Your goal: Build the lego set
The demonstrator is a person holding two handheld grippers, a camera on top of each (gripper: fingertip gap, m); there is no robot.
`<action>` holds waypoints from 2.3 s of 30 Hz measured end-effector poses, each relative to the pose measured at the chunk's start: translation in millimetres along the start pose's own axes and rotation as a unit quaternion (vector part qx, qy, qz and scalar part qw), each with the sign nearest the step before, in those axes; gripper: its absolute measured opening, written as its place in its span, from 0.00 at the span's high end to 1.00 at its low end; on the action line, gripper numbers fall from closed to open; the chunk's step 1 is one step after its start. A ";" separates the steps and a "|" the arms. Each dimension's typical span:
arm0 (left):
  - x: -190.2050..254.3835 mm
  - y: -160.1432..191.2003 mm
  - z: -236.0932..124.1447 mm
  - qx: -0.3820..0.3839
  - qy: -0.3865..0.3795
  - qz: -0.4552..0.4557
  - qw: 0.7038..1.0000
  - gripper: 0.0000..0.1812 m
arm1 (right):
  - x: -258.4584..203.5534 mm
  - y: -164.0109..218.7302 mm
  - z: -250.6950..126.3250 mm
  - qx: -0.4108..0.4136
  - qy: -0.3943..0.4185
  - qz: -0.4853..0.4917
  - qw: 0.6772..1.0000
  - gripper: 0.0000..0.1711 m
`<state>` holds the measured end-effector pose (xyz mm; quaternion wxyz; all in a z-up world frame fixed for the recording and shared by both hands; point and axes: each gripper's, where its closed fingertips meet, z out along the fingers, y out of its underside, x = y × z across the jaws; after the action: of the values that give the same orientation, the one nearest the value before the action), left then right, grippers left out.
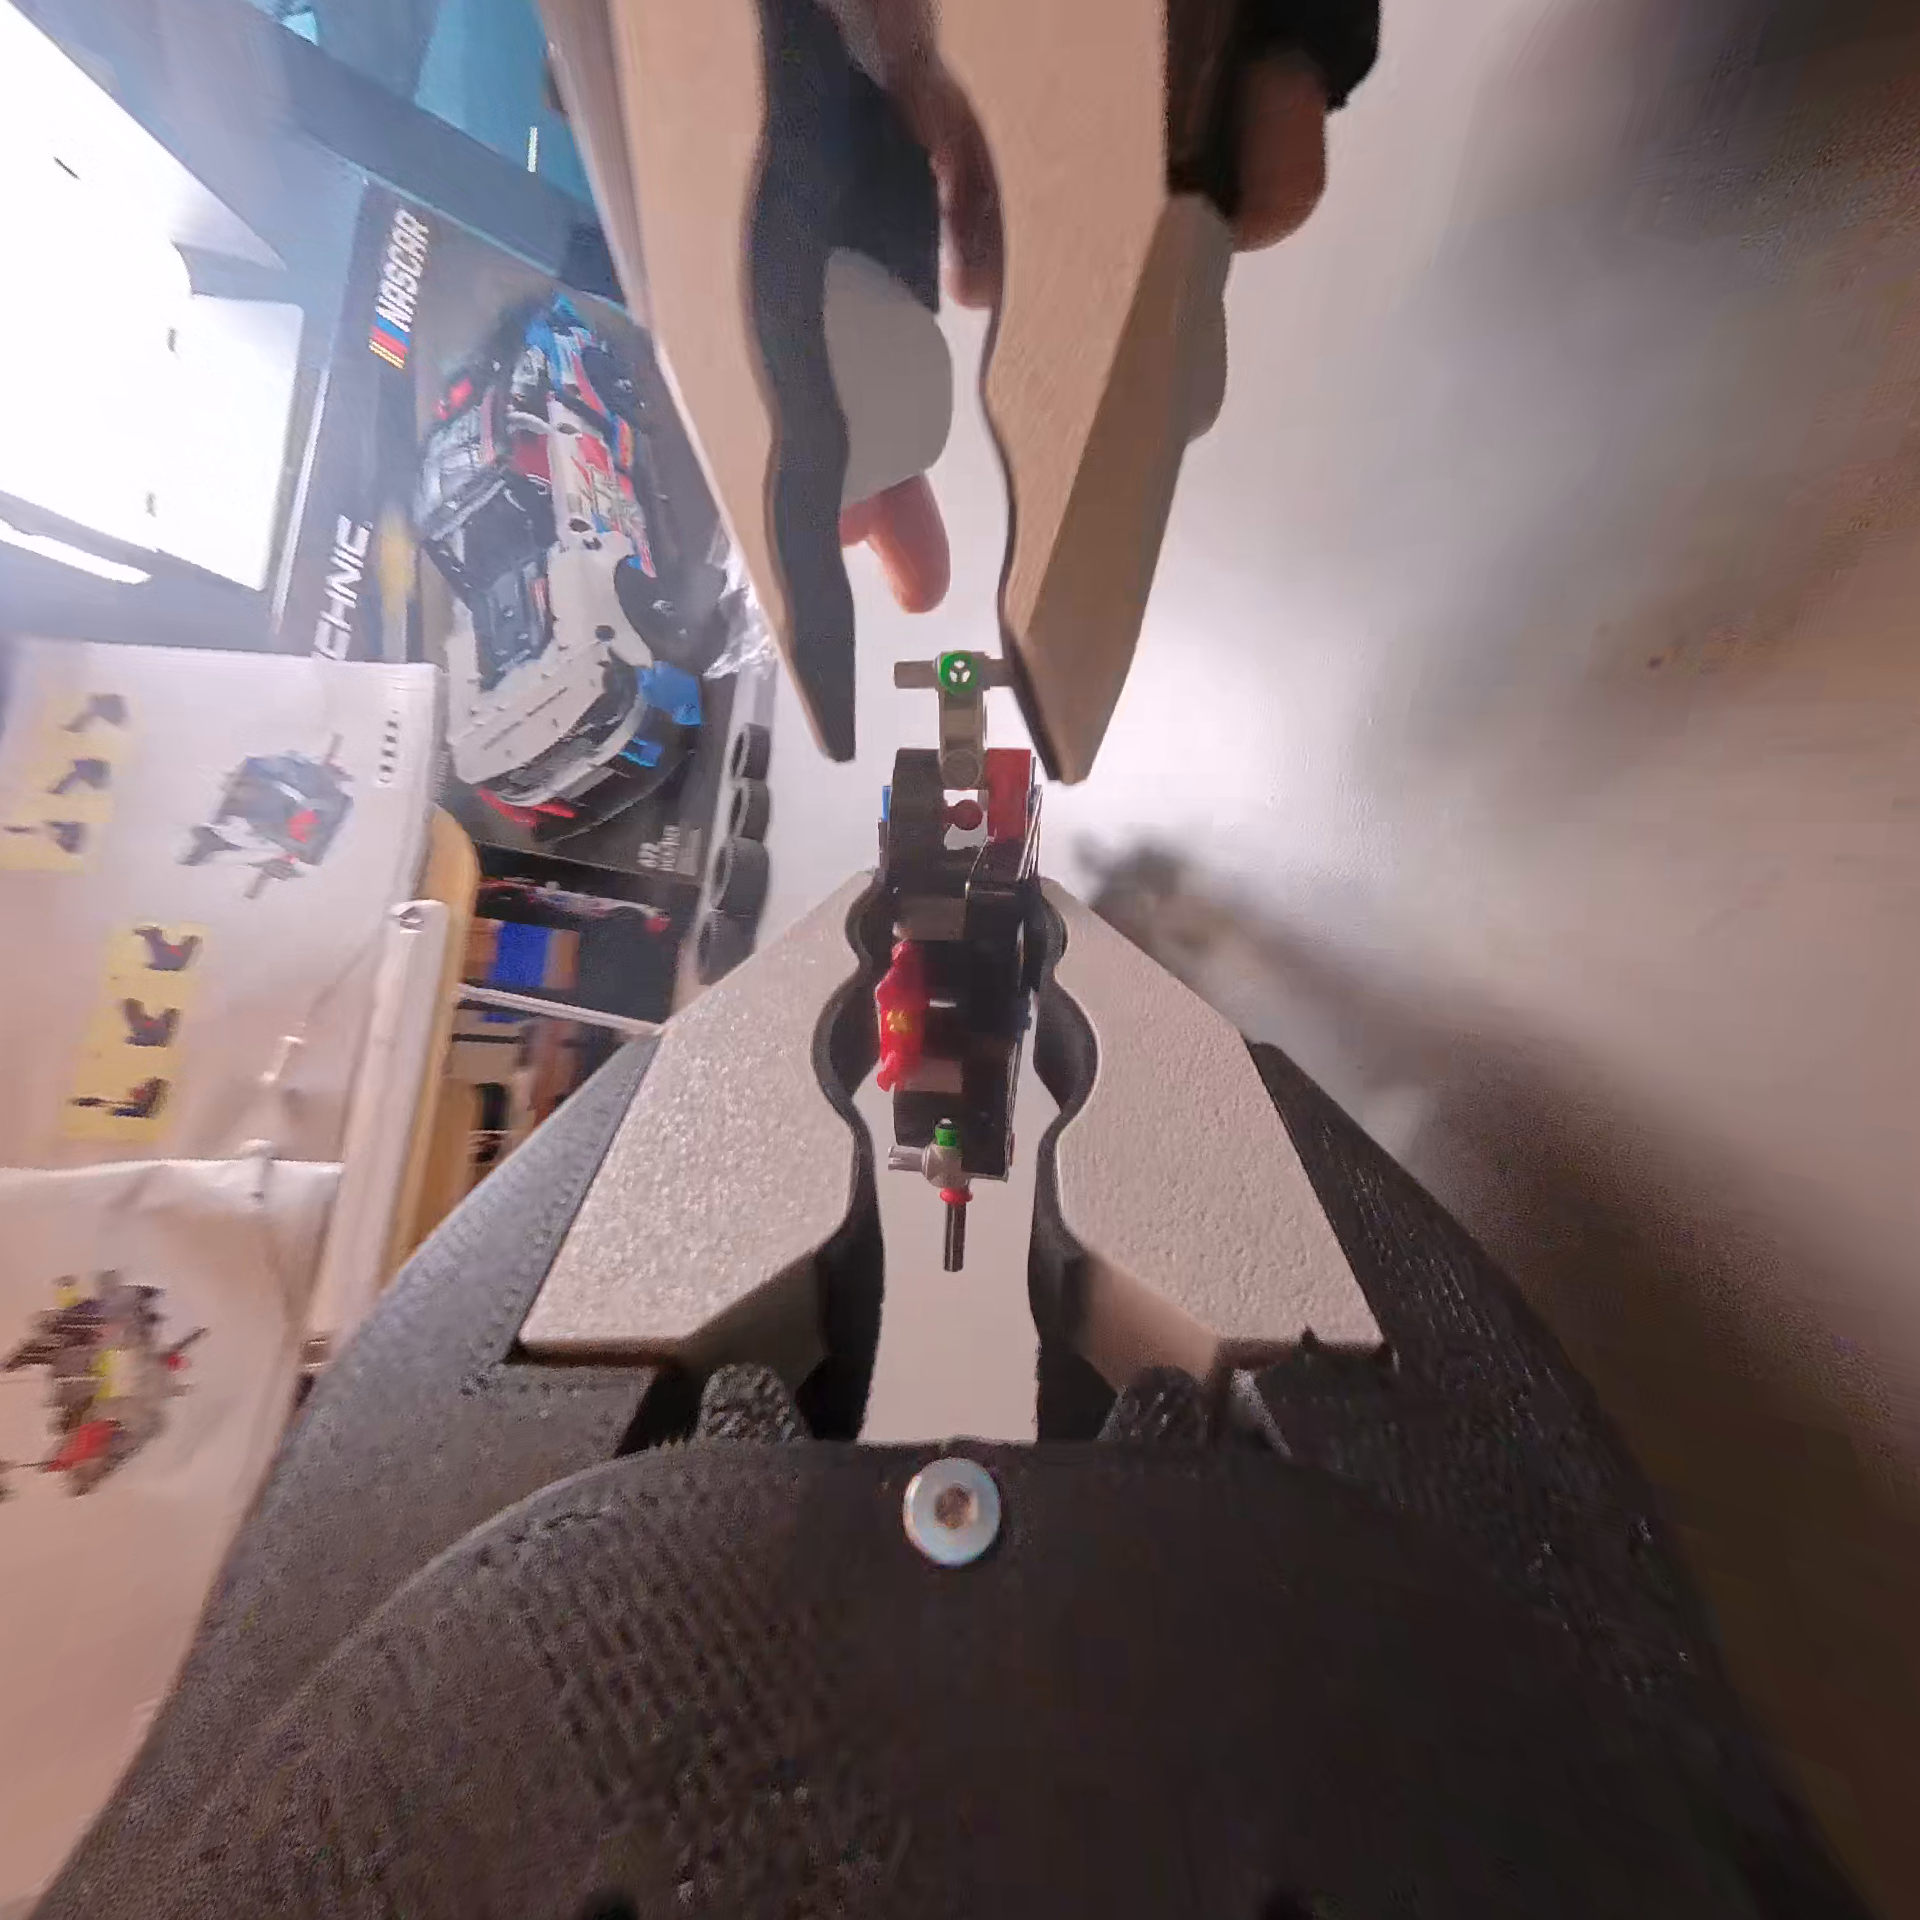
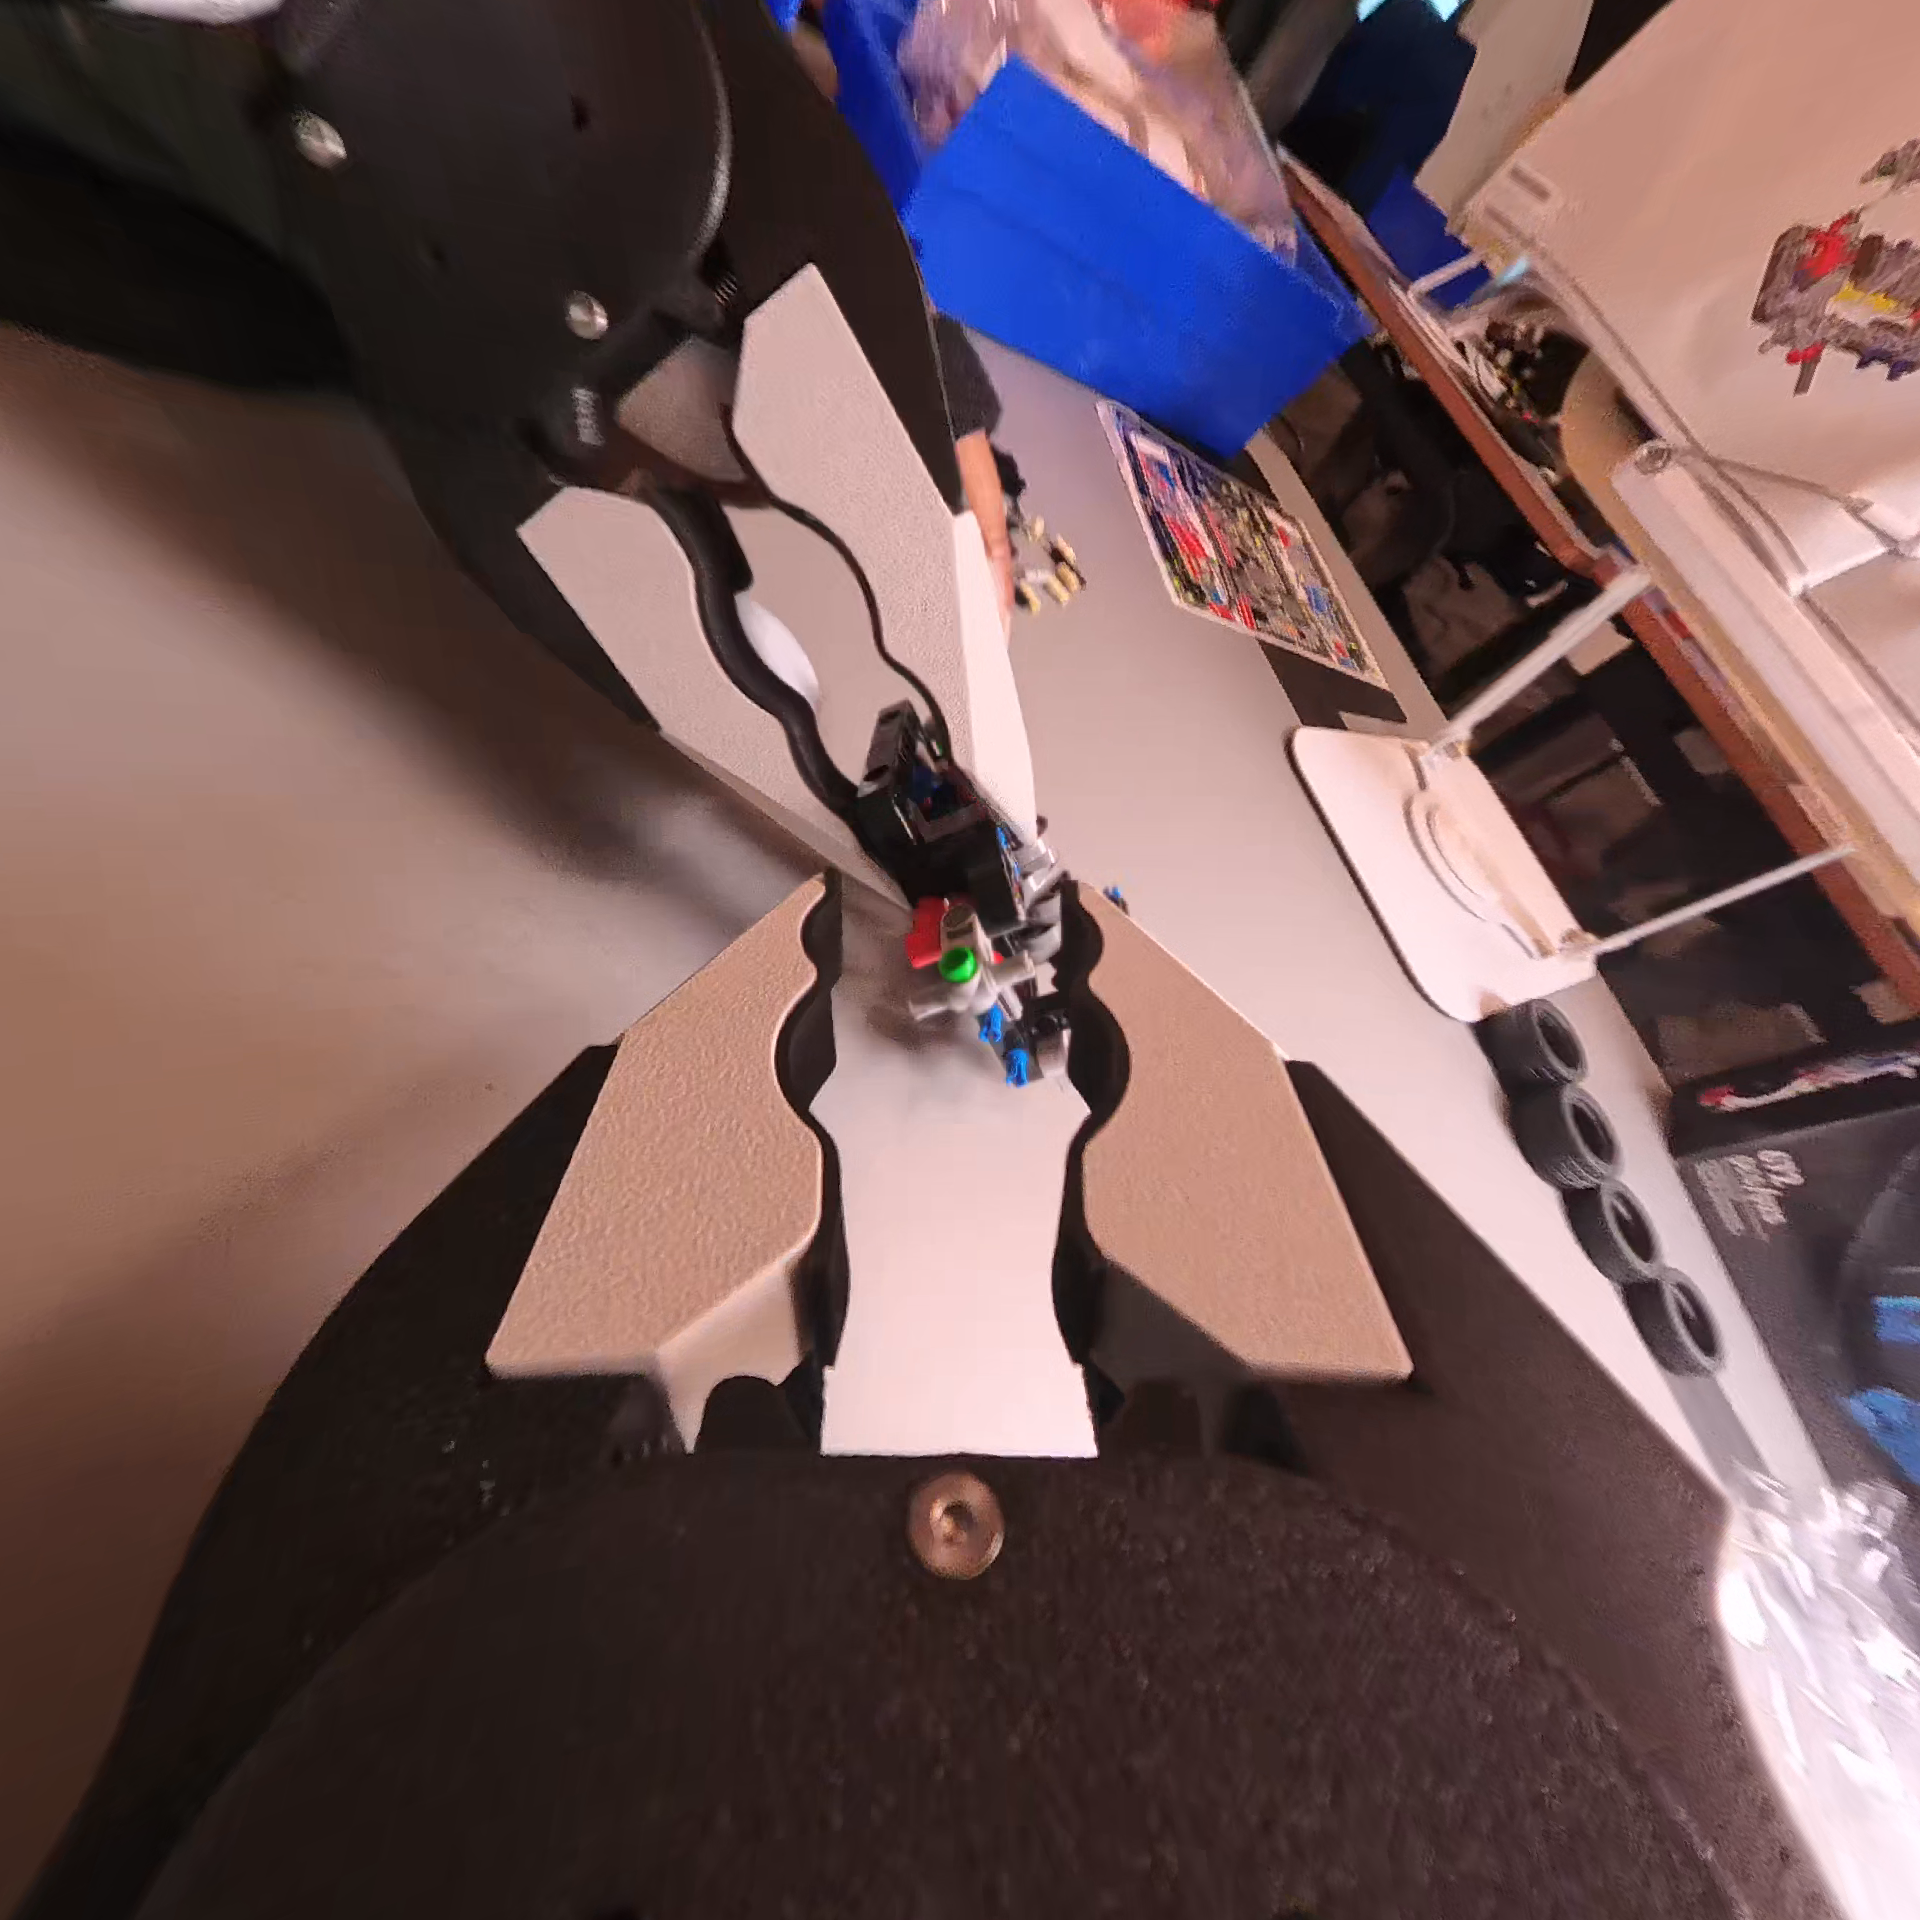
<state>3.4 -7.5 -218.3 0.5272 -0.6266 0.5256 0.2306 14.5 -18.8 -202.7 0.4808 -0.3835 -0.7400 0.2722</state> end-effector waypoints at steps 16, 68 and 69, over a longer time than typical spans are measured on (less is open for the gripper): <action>-4.7 23.0 -19.9 0.056 0.162 -0.356 0.919 0.73 | -9.2 55.8 5.2 -0.089 -0.026 -0.078 0.993 0.86; 23.5 77.4 -7.6 -0.046 0.201 -0.332 0.920 0.94 | -8.4 82.0 -11.2 -0.118 -0.082 0.046 0.989 0.94; 15.9 83.5 -6.4 -0.056 0.178 -0.341 0.921 0.95 | -8.3 81.9 -11.3 -0.118 -0.082 0.047 0.989 0.94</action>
<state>-68.2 -10.8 -264.4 0.4359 -0.8268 0.3520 -0.0495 51.9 20.4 -265.7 0.3567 -0.4483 -0.7848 0.2363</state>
